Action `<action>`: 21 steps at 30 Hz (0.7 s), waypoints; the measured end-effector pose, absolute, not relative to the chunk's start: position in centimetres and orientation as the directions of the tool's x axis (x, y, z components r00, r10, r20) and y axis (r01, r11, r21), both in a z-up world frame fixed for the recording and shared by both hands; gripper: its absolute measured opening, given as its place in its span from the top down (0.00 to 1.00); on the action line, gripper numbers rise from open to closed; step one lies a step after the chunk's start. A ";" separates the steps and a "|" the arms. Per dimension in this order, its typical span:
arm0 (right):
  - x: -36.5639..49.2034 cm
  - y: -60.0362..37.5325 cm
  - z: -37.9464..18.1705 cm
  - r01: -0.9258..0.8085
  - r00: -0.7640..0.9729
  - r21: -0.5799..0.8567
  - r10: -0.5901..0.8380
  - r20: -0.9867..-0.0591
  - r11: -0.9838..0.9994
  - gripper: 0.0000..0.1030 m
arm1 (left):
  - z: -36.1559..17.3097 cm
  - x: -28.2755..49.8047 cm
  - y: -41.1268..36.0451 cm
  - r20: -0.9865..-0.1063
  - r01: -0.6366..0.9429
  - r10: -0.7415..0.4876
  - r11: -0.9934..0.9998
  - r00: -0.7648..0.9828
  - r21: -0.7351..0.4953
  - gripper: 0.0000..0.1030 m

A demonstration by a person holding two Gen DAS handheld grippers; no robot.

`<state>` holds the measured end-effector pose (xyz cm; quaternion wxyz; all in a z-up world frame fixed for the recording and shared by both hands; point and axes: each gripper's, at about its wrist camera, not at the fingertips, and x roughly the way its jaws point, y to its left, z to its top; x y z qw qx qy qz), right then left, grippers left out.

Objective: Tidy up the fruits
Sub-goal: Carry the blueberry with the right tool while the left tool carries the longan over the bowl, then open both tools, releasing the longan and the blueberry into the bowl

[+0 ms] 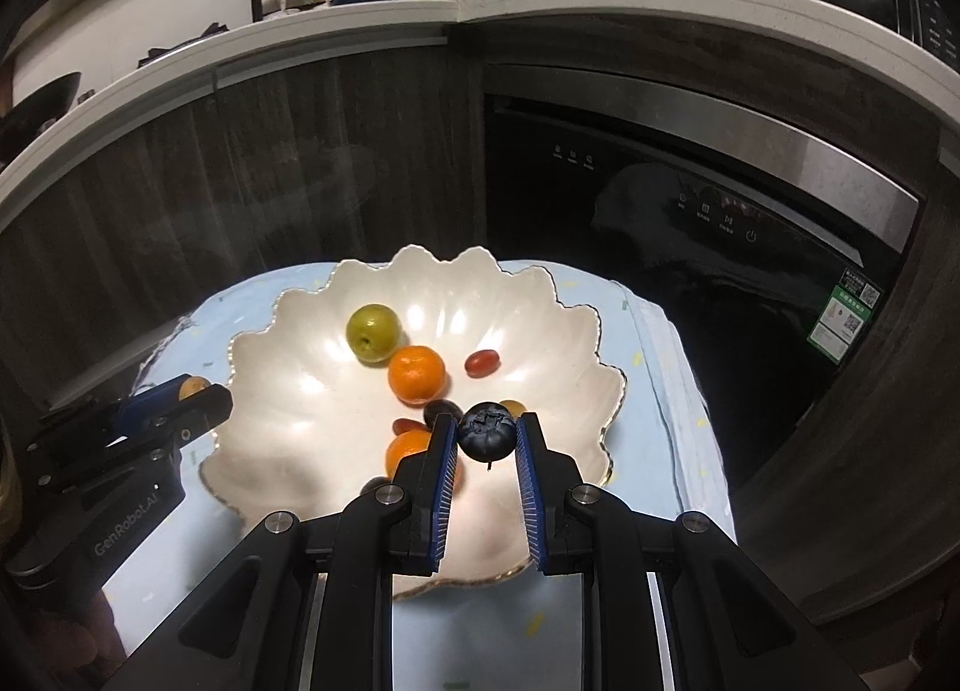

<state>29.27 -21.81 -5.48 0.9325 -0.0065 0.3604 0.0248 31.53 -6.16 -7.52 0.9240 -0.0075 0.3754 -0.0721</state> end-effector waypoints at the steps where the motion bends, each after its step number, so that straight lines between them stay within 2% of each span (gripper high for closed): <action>1: 29.5 -21.9 -5.7 -0.048 0.736 0.008 0.040 -0.676 0.999 0.79 | -7.7 31.8 -6.2 -0.697 0.130 -0.140 0.989 0.703 -0.067 0.77; 16: 31.7 -22.9 -7.7 -0.026 0.697 0.025 0.036 -0.716 0.999 0.79 | -9.7 33.9 -6.5 -0.748 0.136 -0.146 0.988 0.648 -0.076 0.76; 19: 31.8 -22.9 -7.7 -0.025 0.698 0.022 0.033 -0.715 0.999 0.78 | -9.7 33.9 -6.5 -0.747 0.129 -0.139 0.989 0.650 -0.073 0.65; 20: 31.8 -22.8 -7.7 -0.023 0.698 0.012 0.025 -0.716 1.000 0.78 | -9.7 33.9 -6.4 -0.747 0.121 -0.135 0.990 0.651 -0.073 0.58; 21: 31.8 -22.7 -7.7 -0.018 0.697 -0.004 0.010 -0.717 1.000 0.74 | -9.6 33.9 -6.3 -0.746 0.113 -0.130 0.991 0.653 -0.073 0.54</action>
